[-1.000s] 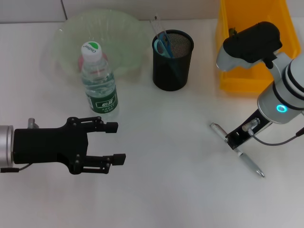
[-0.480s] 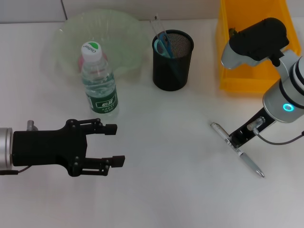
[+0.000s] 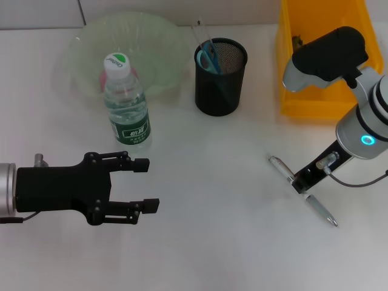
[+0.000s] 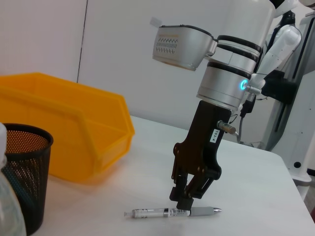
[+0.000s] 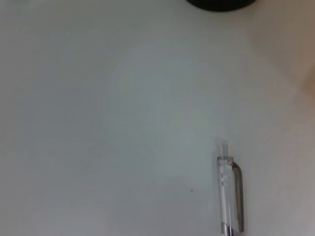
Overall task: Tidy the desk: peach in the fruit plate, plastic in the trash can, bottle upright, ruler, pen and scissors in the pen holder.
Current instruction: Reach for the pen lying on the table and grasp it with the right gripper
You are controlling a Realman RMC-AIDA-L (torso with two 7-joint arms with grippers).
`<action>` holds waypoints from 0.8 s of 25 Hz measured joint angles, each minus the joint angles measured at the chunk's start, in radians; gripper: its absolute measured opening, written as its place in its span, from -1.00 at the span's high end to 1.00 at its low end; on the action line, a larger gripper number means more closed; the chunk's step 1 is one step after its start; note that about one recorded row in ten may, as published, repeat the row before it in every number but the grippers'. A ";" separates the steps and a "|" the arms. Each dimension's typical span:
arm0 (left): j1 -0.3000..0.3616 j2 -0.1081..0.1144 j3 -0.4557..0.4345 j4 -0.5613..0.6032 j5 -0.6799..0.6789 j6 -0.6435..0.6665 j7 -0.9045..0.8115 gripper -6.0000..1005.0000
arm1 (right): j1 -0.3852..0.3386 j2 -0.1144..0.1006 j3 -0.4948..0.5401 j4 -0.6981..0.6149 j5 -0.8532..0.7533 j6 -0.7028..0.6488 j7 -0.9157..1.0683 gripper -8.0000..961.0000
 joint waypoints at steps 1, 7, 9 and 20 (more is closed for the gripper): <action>0.000 0.000 0.000 0.000 0.000 0.000 0.000 -0.60 | 0.000 0.000 0.000 0.003 0.000 0.002 0.001 0.57; 0.000 0.000 0.000 0.000 0.000 -0.002 0.000 -0.60 | 0.000 0.000 -0.001 0.031 -0.001 0.018 0.001 0.54; 0.000 0.000 0.000 0.000 0.000 -0.004 0.000 -0.60 | 0.000 0.000 -0.002 0.036 -0.001 0.023 0.001 0.55; -0.001 0.000 0.000 -0.002 0.000 -0.006 0.000 -0.60 | 0.000 0.002 -0.010 0.049 0.005 0.040 0.000 0.56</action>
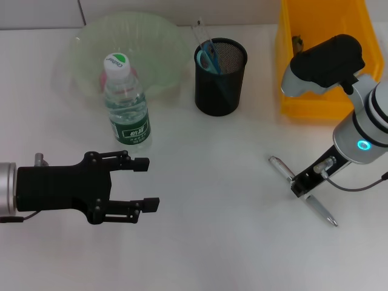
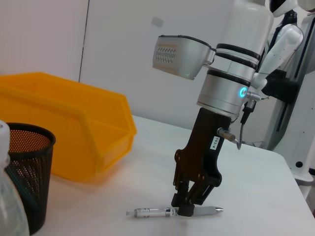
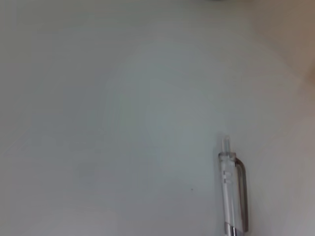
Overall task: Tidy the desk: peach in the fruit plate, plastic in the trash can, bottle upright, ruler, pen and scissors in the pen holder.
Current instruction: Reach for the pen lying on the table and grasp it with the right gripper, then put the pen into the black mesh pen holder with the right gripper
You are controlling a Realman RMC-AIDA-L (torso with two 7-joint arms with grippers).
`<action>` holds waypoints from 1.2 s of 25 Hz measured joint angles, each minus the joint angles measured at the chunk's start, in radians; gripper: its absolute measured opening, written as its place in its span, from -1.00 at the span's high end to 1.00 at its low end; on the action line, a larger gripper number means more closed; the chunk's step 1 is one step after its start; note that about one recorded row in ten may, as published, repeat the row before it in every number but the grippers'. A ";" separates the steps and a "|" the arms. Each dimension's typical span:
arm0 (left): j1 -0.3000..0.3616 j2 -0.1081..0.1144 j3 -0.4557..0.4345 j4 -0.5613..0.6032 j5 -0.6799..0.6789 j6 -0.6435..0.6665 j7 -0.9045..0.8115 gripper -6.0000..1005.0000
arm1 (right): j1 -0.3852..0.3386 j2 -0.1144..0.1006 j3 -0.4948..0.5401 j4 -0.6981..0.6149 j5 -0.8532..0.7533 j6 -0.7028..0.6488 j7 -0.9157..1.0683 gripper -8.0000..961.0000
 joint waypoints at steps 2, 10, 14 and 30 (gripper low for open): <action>0.000 0.000 0.000 0.000 0.000 0.000 0.005 -0.60 | 0.001 0.000 -0.004 0.000 0.000 0.000 0.000 0.56; 0.001 0.000 0.000 -0.001 0.000 0.000 0.012 -0.60 | 0.005 0.000 -0.005 0.016 0.001 0.001 0.001 0.60; 0.001 0.000 0.000 -0.001 0.000 0.000 0.012 -0.60 | 0.004 0.000 -0.006 0.020 0.002 0.008 0.001 0.64; 0.001 0.000 -0.008 0.001 -0.006 0.003 0.010 -0.60 | -0.090 0.001 0.171 -0.212 0.114 0.011 -0.116 0.71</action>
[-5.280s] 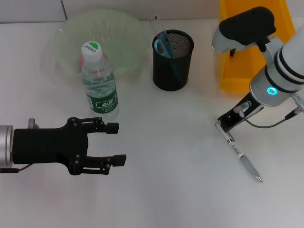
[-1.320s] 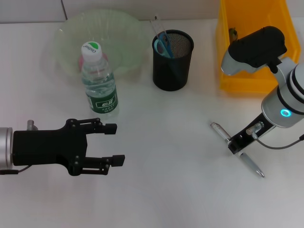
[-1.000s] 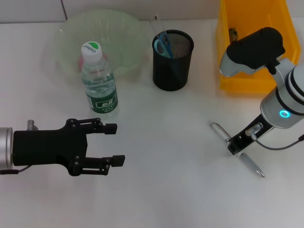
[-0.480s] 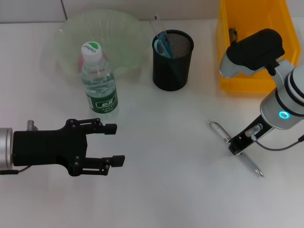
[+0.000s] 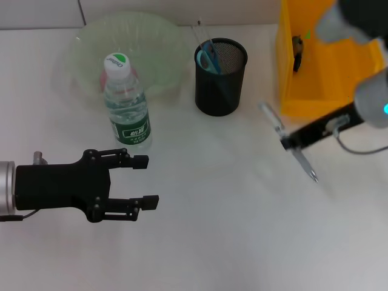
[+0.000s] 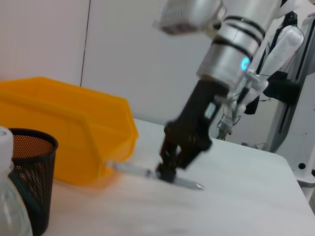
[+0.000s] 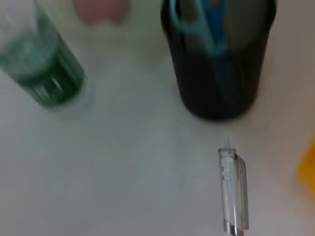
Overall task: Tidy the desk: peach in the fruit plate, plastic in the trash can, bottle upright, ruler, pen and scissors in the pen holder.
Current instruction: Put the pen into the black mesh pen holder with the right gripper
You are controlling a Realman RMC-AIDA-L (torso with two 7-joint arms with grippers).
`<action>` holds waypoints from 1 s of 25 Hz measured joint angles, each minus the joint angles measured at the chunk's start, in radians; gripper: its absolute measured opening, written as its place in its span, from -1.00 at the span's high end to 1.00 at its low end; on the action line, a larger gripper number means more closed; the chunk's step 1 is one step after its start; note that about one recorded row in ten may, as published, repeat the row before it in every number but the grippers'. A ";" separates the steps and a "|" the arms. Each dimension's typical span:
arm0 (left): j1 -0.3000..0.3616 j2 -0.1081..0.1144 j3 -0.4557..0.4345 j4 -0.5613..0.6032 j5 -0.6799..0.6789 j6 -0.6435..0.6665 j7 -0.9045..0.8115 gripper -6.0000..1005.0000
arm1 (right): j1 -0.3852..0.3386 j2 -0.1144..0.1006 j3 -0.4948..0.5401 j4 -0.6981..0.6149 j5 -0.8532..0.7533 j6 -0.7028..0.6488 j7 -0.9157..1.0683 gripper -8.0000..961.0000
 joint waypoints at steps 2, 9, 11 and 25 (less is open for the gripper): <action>0.000 0.000 0.000 0.000 -0.001 0.001 -0.003 -0.60 | -0.026 0.000 0.094 -0.039 0.093 0.014 -0.081 0.71; -0.003 -0.008 -0.001 -0.012 -0.012 0.004 -0.008 -0.60 | -0.081 -0.007 0.345 0.121 0.642 0.241 -0.563 0.71; -0.004 -0.008 -0.002 -0.023 -0.017 0.004 -0.008 -0.60 | -0.076 -0.008 0.357 0.240 0.798 0.338 -0.728 0.71; -0.009 -0.007 -0.002 -0.043 -0.052 -0.001 -0.010 -0.60 | 0.258 0.002 0.292 1.152 1.538 0.572 -1.682 0.70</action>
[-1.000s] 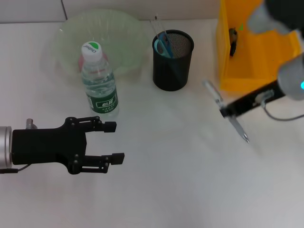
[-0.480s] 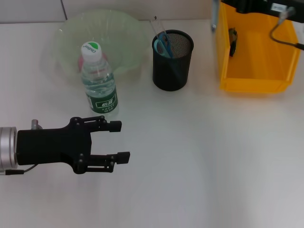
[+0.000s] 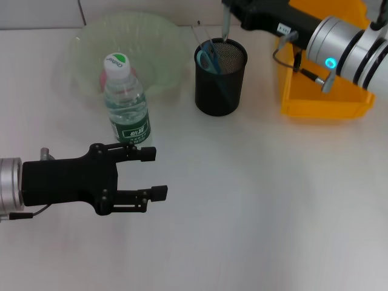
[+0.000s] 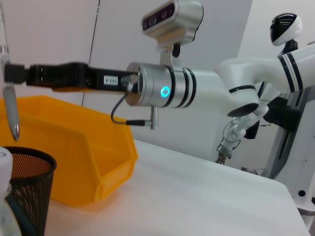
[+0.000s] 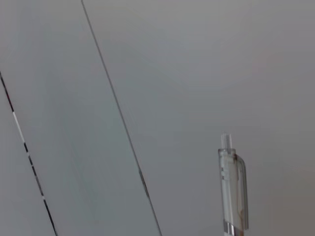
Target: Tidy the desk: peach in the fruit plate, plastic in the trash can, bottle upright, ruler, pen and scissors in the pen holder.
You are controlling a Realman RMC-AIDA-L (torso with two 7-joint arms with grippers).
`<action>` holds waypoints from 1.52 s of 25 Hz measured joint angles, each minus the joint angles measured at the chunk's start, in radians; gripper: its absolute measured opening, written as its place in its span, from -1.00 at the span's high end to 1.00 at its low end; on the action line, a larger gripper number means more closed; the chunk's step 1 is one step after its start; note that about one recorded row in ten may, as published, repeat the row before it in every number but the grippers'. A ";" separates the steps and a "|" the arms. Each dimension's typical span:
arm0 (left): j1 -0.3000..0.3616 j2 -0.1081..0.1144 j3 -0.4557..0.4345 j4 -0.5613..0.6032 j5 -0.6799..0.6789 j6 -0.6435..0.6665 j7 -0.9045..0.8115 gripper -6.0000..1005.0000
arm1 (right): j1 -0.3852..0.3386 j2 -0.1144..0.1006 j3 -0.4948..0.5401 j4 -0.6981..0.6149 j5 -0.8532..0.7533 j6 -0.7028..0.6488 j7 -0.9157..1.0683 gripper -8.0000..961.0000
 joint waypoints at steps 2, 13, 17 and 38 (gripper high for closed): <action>0.000 0.000 0.000 0.000 -0.004 0.001 0.000 -0.60 | 0.007 0.001 -0.008 0.018 0.001 0.007 -0.007 0.70; 0.005 0.001 0.003 -0.001 -0.008 -0.001 0.000 -0.60 | -0.010 0.001 -0.017 0.046 0.025 0.005 -0.002 0.69; 0.008 0.001 0.004 -0.001 -0.008 -0.002 0.000 -0.60 | -0.025 0.001 -0.017 0.046 0.027 -0.027 -0.002 0.24; 0.048 0.012 -0.002 -0.012 -0.001 0.014 -0.001 -0.60 | -0.405 -0.066 0.161 -0.301 -0.648 -0.846 0.106 -0.47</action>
